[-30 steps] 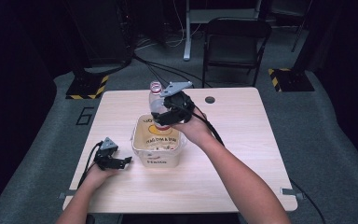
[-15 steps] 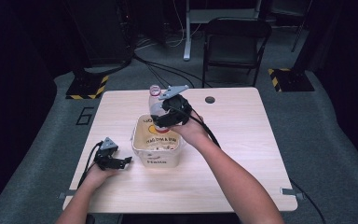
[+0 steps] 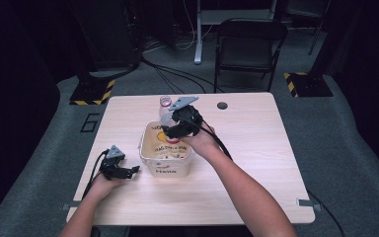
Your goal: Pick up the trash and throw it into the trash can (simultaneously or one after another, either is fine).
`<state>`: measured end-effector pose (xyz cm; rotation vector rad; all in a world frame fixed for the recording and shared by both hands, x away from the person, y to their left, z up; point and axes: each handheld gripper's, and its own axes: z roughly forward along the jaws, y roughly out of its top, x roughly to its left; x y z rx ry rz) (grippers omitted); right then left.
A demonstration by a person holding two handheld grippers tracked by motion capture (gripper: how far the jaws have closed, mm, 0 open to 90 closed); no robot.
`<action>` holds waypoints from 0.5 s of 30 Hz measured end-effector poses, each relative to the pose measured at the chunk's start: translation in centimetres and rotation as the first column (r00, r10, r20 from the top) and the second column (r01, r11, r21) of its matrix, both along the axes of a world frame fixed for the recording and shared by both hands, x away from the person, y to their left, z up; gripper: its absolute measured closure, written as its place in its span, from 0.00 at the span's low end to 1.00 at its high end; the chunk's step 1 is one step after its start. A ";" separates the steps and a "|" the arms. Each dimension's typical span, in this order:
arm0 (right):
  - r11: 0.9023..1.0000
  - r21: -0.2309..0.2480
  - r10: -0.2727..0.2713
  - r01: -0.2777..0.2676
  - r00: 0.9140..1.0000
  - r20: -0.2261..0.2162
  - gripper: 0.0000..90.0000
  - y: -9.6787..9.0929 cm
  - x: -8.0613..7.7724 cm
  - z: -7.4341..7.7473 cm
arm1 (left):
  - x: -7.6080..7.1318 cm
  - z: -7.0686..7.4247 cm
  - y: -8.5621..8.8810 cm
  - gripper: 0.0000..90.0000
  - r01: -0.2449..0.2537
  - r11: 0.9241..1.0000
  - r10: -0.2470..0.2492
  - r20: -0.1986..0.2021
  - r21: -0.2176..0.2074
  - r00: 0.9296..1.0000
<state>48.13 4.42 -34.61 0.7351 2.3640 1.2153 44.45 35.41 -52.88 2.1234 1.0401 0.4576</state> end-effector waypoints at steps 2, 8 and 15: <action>1.000 -0.005 0.001 -0.001 1.000 0.002 0.28 0.0 0.1 -0.4 | 0.0 0.0 0.0 0.13 0.000 1.000 0.000 0.000 0.000 1.000; 1.000 -0.012 -0.005 0.005 1.000 0.001 0.28 0.1 0.3 -1.2 | 0.0 0.0 0.0 0.13 0.000 1.000 0.000 0.000 0.000 1.000; 1.000 -0.018 -0.017 0.017 1.000 -0.010 0.28 0.2 0.4 -2.2 | 0.0 0.0 0.0 0.13 0.000 1.000 0.000 0.000 0.000 1.000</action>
